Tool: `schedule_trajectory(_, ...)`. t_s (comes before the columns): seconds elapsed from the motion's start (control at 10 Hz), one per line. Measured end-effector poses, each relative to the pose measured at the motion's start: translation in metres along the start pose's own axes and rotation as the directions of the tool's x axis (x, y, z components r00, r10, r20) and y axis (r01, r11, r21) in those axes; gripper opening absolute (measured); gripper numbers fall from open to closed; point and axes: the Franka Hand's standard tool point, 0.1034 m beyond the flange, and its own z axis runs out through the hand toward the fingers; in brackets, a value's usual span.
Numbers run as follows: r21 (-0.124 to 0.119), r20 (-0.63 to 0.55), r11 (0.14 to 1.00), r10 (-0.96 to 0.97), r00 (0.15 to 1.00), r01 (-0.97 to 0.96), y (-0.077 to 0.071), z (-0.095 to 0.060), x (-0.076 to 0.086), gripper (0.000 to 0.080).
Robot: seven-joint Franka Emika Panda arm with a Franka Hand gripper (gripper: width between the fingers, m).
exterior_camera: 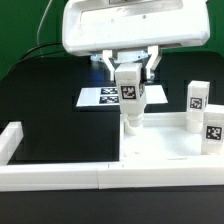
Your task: Assemble square table
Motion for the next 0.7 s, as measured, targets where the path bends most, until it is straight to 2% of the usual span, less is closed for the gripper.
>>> schedule_trajectory(0.1,-0.009,-0.018,1.0,-0.016,1.0,0.016,-0.001,0.008,-0.005,0.0284)
schedule_trajectory(0.2,-0.008,-0.026,1.0,-0.028,0.999,0.028,-0.006,0.01,-0.008,0.0284)
schedule_trajectory(0.5,-0.012,-0.044,1.0,-0.029,0.999,0.028,-0.003,0.009,-0.007,0.0284)
schedule_trajectory(0.7,-0.029,-0.091,0.999,-0.048,0.995,0.046,0.003,0.01,-0.024,0.0284)
